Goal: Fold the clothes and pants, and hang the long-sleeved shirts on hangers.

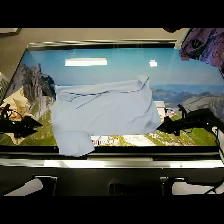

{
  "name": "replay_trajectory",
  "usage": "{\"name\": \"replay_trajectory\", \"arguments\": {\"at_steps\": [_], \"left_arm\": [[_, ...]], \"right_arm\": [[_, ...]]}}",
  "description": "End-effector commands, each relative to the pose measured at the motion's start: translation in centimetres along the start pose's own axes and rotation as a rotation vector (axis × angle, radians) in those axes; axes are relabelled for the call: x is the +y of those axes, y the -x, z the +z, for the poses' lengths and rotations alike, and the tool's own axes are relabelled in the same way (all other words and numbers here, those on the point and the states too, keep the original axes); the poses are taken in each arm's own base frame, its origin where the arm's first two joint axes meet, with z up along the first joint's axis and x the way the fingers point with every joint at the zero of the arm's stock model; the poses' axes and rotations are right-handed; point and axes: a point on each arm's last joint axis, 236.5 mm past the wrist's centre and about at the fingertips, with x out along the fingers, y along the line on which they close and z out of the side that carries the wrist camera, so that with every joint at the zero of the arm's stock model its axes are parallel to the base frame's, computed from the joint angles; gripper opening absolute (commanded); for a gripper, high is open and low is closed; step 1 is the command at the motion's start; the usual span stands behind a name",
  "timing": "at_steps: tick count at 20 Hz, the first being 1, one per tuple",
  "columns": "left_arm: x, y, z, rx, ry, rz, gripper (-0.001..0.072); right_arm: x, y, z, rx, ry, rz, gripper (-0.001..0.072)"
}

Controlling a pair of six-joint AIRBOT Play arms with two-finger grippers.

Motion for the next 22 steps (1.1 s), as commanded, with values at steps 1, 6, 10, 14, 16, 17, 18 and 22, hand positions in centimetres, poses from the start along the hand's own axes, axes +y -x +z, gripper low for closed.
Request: {"name": "replay_trajectory", "arguments": {"at_steps": [1,6,10,14,16,17,18,22], "left_arm": [[-0.5,-1.9,-0.4,-0.031,-0.016,-0.074,0.0479],[-0.2,-4.7,-2.6,0.032,-0.014,-0.07,0.0479],[-1.0,-6.6,-4.2,0.105,-0.046,-0.071,0.0479],[-2.2,-8.8,-4.3,0.12,-0.061,-0.07,0.0457],[-2.9,-9.8,-4.8,0.146,-0.053,-0.086,0.0317],[-3.4,-10.2,-5.2,0.162,-0.055,-0.097,0.0179],[-3.9,-10.3,-5.4,0.165,-0.064,-0.105,0.0075],[-7.5,-9.0,-3.5,0.102,-0.127,-0.159,0.0016]], "right_arm": [[0.0,0.5,0.5,-0.031,0.021,-0.014,0.0035],[0.8,1.6,0.7,-0.065,0.049,-0.017,0.0035],[1.0,1.6,0.4,-0.054,0.051,-0.011,0.0035],[1.1,1.6,0.1,-0.041,0.05,-0.006,0.0035],[1.2,1.6,-0.2,-0.03,0.049,0.0,0.0035],[1.3,1.6,-0.2,-0.028,0.048,0.005,0.0035],[1.7,1.7,-0.2,-0.032,0.047,0.016,0.0034],[4.8,3.5,2.0,-0.139,0.112,0.029,0.0033]]}}
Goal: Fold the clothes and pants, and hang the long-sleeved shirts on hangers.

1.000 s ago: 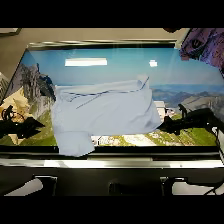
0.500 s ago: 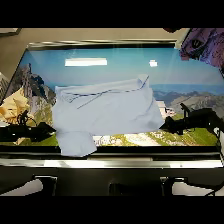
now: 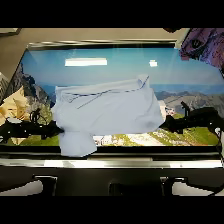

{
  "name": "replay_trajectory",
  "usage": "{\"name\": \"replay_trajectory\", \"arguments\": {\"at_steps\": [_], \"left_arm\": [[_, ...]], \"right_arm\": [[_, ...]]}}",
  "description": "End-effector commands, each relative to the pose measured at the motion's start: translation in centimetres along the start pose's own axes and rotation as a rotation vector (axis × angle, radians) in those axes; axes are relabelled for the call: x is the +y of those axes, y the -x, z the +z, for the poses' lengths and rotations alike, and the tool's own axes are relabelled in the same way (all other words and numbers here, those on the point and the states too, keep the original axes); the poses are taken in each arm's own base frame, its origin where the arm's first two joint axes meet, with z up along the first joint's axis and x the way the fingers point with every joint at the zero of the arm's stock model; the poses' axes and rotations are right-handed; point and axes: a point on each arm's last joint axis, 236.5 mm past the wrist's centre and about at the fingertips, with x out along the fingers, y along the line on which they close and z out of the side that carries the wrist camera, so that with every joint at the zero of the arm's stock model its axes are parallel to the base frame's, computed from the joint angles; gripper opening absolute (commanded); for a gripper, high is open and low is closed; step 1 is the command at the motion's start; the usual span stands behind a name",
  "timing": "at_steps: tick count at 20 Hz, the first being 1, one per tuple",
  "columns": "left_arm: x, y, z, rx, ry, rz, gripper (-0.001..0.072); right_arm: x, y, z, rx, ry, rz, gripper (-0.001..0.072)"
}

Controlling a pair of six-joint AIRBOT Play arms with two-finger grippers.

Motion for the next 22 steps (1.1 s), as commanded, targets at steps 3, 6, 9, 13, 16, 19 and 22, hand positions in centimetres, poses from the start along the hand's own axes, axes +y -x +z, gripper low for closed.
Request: {"name": "replay_trajectory", "arguments": {"at_steps": [3,6,9,13,16,19,22], "left_arm": [[-8.8,5.4,6.5,-0.191,-0.136,-0.075,0.0015],[-16.4,14.8,12.0,-0.409,-0.292,-0.059,0.0014],[-22.9,27.2,14.0,-0.661,-0.431,0.051,0.0014],[-28.9,41.6,8.7,-0.983,-0.57,0.163,0.0014],[-30.2,47.6,1.2,-1.167,-0.591,0.183,0.0014],[-28.2,50.7,-4.5,-1.291,-0.527,0.241,0.0014],[-27.2,51.5,-6.6,-1.331,-0.515,0.276,0.0014]], "right_arm": [[8.3,3.4,6.4,-0.196,0.212,-0.048,0.0033],[17.7,11.5,12.8,-0.475,0.413,-0.143,0.0033],[27.2,23.8,13.7,-0.755,0.55,-0.134,0.0032],[34.9,36.9,5.3,-1.022,0.693,-0.085,0.0032],[36.1,43.1,-3.6,-1.185,0.688,-0.034,0.0032],[35.9,48.0,-10.4,-1.344,0.664,-0.011,0.0031],[34.8,49.9,-11.9,-1.41,0.598,-0.022,0.0031]]}}
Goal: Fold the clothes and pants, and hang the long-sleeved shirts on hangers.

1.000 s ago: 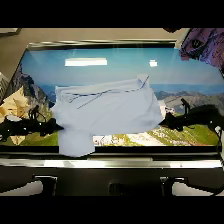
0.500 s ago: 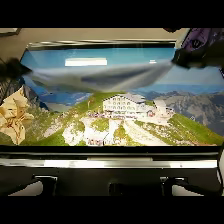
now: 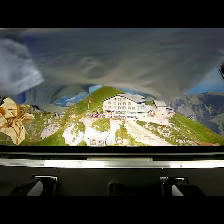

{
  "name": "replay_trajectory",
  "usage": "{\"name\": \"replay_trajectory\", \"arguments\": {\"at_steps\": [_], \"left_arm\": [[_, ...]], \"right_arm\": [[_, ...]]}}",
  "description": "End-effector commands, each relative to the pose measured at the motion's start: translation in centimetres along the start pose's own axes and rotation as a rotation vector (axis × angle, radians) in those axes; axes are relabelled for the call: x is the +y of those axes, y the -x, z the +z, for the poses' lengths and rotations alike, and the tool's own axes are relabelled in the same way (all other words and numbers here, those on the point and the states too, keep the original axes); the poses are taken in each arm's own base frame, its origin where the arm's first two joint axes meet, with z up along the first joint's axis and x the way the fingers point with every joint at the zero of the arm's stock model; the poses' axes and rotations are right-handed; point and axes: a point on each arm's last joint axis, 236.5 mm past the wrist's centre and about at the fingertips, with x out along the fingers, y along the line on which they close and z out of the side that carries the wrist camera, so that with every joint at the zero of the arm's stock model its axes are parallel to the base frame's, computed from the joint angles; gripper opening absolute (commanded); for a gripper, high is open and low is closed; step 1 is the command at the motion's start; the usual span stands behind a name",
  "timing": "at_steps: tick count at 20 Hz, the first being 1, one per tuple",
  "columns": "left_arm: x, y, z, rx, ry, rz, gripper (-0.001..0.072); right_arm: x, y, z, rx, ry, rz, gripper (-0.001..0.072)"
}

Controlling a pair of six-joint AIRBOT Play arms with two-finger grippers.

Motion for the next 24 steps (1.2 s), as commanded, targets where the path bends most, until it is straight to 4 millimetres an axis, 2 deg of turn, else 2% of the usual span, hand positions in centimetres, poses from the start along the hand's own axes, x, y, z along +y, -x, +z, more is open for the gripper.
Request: {"name": "replay_trajectory", "arguments": {"at_steps": [1,3,4,6,7,9,11,14,16,18,20,22,24], "left_arm": [[1.3,3.4,0.3,-0.056,0.002,0.076,0.0014],[1.2,1.6,-0.2,-0.018,-0.003,0.06,0.0014],[1.0,-0.2,-0.8,0.021,-0.015,0.04,0.0014],[0.9,-4.9,-3.4,0.154,-0.032,-0.006,0.0014],[0.9,-7.7,-5.6,0.252,-0.029,-0.033,0.0014],[1.3,-13.5,-10.7,0.446,0.003,-0.073,0.0015],[1.1,-19.9,-17.1,0.634,0.007,-0.115,0.0015],[0.0,-28.0,-27.2,0.856,-0.022,-0.168,0.0015],[-0.6,-33.0,-33.3,0.918,-0.01,-0.174,0.0015],[-1.0,-37.0,-36.9,0.899,0.003,-0.169,0.0015],[-1.4,-39.9,-38.4,0.854,0.011,-0.167,0.0015],[-1.9,-41.4,-38.6,0.813,0.03,-0.18,0.0015],[-2.0,-41.4,-38.7,0.813,0.02,-0.188,0.0016]], "right_arm": [[-0.9,3.3,1.3,-0.067,-0.05,-0.071,0.0031],[-2.2,0.1,-0.9,0.035,-0.072,-0.096,0.0031],[-3.2,-2.1,-2.7,0.111,-0.082,-0.114,0.0031],[-5.7,-7.6,-7.5,0.3,-0.106,-0.162,0.0031],[-7.0,-10.2,-10.1,0.388,-0.119,-0.183,0.0032],[-9.6,-15.7,-16.2,0.563,-0.139,-0.215,0.0032],[-12.3,-20.3,-23.2,0.723,-0.164,-0.246,0.0032],[-15.3,-24.7,-33.7,0.948,-0.195,-0.269,0.0033],[-16.9,-27.6,-38.6,0.999,-0.208,-0.271,0.0033],[-18.5,-30.3,-41.9,0.989,-0.195,-0.273,0.0032],[-19.4,-32.0,-43.9,0.972,-0.197,-0.279,0.0032],[-19.9,-32.9,-44.7,0.957,-0.198,-0.281,0.0032],[-20.0,-32.8,-44.8,0.963,-0.195,-0.284,0.0032]]}}
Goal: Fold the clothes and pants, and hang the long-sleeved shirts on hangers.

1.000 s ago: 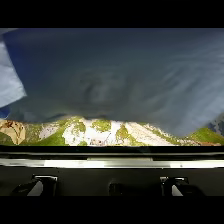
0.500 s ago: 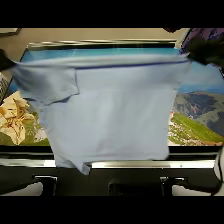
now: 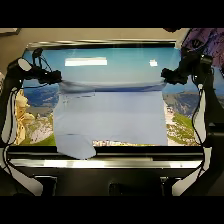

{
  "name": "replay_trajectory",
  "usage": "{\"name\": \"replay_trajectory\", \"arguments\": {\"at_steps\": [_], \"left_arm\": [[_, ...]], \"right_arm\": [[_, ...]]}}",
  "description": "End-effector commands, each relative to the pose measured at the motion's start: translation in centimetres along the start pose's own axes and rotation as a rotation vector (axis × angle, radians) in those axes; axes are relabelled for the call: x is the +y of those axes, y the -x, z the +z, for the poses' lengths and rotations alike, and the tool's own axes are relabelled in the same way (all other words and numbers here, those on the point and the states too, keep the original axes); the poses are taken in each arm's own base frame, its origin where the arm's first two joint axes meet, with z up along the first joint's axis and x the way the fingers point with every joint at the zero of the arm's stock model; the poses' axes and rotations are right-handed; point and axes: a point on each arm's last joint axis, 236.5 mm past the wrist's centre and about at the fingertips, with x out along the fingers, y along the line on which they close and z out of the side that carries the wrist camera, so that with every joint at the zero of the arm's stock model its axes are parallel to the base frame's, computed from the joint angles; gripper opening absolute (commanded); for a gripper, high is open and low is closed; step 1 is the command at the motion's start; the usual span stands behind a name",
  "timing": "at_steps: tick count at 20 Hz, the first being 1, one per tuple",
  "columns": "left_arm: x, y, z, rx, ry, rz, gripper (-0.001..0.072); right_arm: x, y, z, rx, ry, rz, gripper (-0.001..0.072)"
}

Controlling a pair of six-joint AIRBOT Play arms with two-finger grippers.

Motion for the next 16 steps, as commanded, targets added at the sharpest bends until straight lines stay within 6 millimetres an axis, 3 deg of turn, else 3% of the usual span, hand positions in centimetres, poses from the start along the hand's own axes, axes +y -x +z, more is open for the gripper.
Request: {"name": "replay_trajectory", "arguments": {"at_steps": [1,6,10,16], "left_arm": [[-0.2,-2.3,-0.2,0.002,-0.025,-0.016,0.0016],[0.9,-1.1,-6.2,0.263,-0.025,-0.025,0.0016],[3.2,0.5,-10.5,0.457,-0.052,0.064,0.0015],[3.7,1.2,-12.3,0.547,-0.079,0.112,0.0016]], "right_arm": [[-0.4,-1.9,-0.5,0.021,0.0,-0.005,0.0032],[-2.2,-0.8,-6.7,0.29,0.01,-0.082,0.0033],[-3.0,-0.1,-9.5,0.416,0.008,-0.116,0.0033],[-4.2,-0.9,-14.5,0.6,-0.008,-0.144,0.0033]]}}
